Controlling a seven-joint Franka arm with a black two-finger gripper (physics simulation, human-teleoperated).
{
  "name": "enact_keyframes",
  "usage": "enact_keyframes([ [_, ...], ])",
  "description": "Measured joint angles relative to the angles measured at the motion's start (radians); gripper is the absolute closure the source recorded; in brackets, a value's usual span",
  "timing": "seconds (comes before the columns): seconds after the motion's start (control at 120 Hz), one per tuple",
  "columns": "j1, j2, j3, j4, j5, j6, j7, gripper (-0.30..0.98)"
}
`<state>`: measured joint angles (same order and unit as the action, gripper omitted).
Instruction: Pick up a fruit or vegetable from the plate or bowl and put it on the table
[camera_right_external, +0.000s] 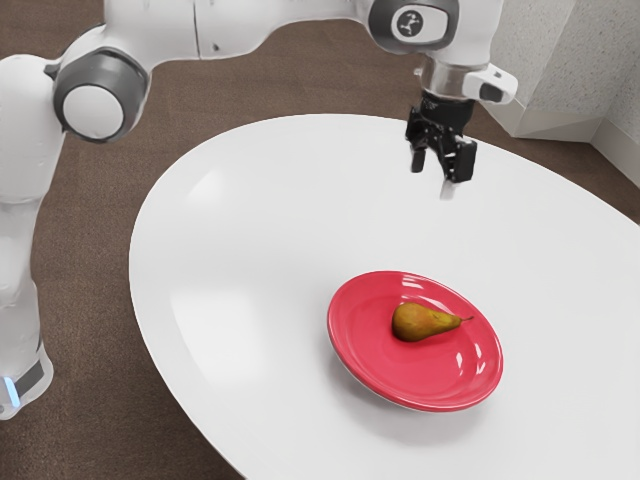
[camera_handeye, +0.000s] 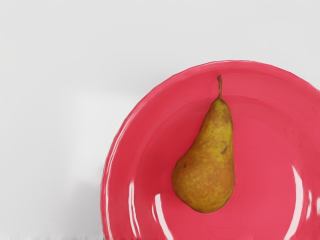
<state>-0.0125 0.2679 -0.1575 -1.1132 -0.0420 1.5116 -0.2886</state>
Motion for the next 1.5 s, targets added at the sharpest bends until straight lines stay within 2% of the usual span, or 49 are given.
enact_keyframes([
  [0.2, -0.001, 0.045, -0.034, 0.018, -0.011, -0.011, -0.193, 0.00],
  [0.367, -0.020, 0.144, -0.059, 0.021, -0.014, 0.102, -0.306, 0.00],
  [0.483, -0.006, 0.232, -0.056, 0.003, -0.014, 0.150, -0.338, 0.00],
  [0.742, -0.034, 0.233, -0.024, -0.055, 0.016, 0.201, -0.351, 0.00],
  [0.9, -0.064, 0.234, -0.022, -0.060, 0.033, 0.222, -0.294, 0.00],
  [1.158, -0.095, 0.214, -0.029, -0.107, 0.148, 0.237, -0.175, 0.00],
  [1.367, -0.124, 0.204, -0.026, -0.117, 0.172, 0.267, -0.089, 0.00],
  [1.5, -0.125, 0.133, -0.026, -0.218, 0.228, 0.277, -0.029, 0.00],
])
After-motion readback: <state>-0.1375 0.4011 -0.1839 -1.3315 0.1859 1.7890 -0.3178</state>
